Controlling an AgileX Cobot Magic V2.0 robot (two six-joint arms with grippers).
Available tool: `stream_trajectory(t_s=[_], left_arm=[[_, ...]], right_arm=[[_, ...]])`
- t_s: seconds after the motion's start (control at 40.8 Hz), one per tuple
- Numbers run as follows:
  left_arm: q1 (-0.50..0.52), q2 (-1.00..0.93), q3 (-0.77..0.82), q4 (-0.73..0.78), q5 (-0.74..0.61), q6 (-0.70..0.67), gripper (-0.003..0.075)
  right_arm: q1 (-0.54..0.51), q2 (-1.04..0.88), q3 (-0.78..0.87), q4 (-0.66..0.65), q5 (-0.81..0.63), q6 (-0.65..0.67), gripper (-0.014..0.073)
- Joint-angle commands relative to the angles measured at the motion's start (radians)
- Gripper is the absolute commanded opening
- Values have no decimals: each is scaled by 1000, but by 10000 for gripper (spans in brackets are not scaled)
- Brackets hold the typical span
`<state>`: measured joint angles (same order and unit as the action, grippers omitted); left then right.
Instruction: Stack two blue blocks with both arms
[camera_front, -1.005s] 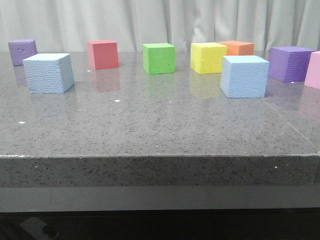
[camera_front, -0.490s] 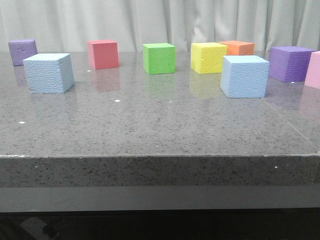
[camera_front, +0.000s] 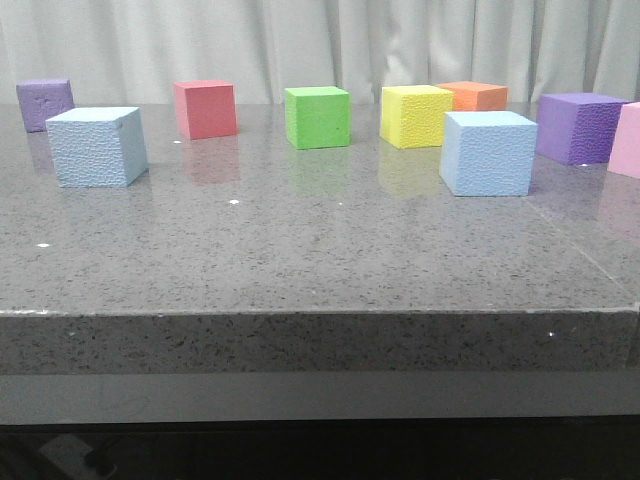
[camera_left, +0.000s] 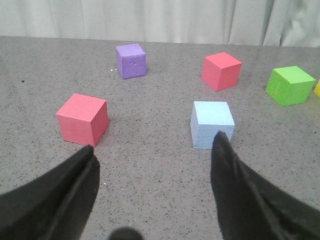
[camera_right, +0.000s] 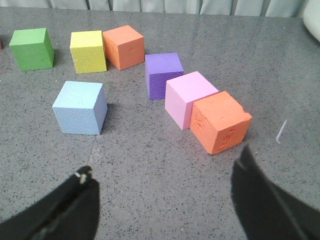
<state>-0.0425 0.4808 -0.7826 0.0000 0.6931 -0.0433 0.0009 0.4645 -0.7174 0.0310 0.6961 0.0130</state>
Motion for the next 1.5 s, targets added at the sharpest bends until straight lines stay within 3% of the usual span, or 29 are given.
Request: stream_trajectory(t_s=[0.0, 0.564, 0.736, 0.956, 1.103, 1.3, 1.471], left_arm=[[1, 12, -27, 0, -82, 0, 482], [1, 12, -27, 0, -82, 0, 348], [1, 12, -27, 0, -82, 0, 321], [1, 12, -27, 0, -82, 0, 311], [1, 12, -27, 0, -82, 0, 311], [1, 12, -27, 0, -82, 0, 311], [1, 12, -27, 0, -82, 0, 311]], right_arm=[[-1, 14, -34, -13, -82, -5, 612], [-1, 34, -38, 45, -102, -5, 612], [-1, 173, -131, 103, 34, -51, 612], [-1, 415, -305, 348, 240, -267, 612], [24, 564, -406, 433, 291, -315, 612], [174, 754, -539, 388, 298, -235, 612], [300, 906, -670, 117, 318, 27, 612]])
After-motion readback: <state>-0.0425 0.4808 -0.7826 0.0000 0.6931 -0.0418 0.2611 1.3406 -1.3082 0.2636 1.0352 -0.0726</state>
